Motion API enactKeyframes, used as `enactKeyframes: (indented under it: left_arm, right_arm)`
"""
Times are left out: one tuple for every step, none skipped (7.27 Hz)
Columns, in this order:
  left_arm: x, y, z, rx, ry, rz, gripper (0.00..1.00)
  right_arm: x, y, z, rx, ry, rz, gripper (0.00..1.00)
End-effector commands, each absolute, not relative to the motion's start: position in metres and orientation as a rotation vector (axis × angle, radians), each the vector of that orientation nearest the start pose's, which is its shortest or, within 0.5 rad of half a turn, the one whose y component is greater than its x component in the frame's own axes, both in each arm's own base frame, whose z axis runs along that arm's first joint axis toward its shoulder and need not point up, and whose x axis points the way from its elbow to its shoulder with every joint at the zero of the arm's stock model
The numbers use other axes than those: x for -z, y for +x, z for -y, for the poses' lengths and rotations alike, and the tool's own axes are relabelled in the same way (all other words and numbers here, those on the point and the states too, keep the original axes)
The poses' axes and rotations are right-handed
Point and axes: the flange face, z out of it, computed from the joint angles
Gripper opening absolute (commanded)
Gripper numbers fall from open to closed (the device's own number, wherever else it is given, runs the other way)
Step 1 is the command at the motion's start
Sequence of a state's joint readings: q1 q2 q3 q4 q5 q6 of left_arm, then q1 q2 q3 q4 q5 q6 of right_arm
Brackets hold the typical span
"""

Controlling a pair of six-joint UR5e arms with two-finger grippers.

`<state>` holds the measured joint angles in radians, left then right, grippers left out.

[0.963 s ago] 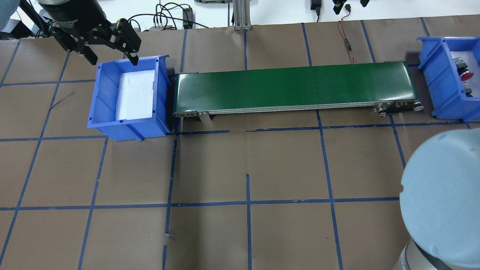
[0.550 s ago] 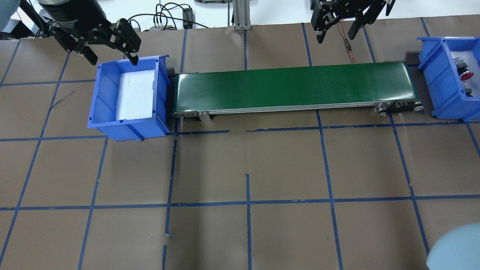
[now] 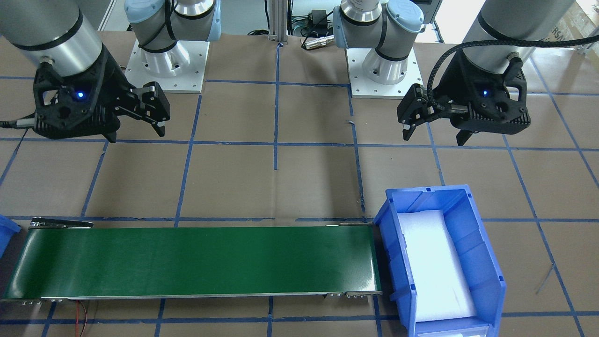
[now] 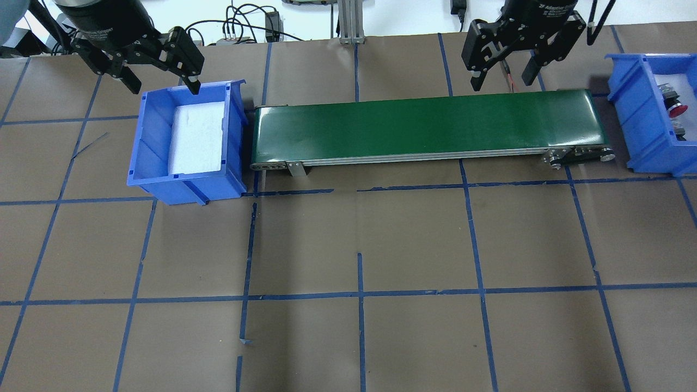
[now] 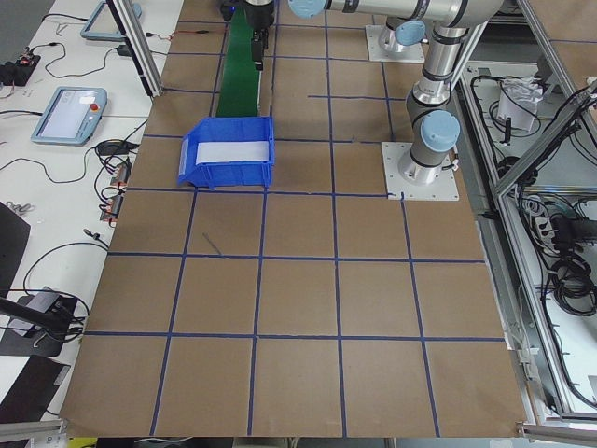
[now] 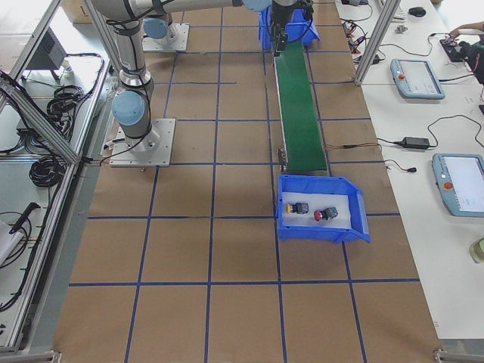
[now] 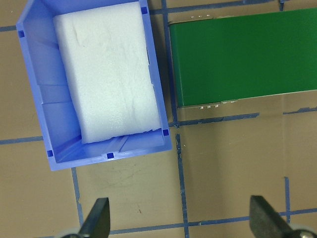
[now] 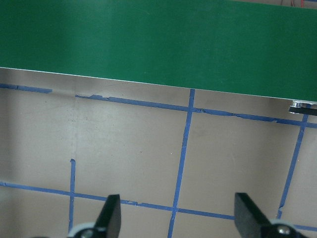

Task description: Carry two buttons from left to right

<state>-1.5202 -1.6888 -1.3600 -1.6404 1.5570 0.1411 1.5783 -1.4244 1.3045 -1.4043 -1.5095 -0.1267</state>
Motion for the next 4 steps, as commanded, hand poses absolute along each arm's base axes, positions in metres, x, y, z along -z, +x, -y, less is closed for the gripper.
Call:
enactKeyframes:
  left_arm:
    - [-0.5174, -0.1075, 0.5530, 0.021, 0.145, -3.149, 1.00]
    - [-0.5167, -0.1066, 0.5539, 0.021, 0.143, -3.149, 1.00]
    - [-0.5135, -0.1076, 0.5552, 0.012, 0.143, -3.151, 1.00]
    - [-0.5126, -0.1075, 0.5558, 0.009, 0.140, -3.152, 1.00]
  right_arm:
    - [-0.5378, 0.1418, 0.5331, -0.036, -0.203, -3.089, 0.85]
    - [-0.5377, 0.1400, 0.5338, -0.029, -0.200, -3.108, 0.85]
    - [-0.5387, 0.1398, 0.5334, -0.024, -0.177, -3.111, 0.87]
    - [-0.5370, 0.1398, 0.5323, -0.034, -0.176, -3.111, 0.87]
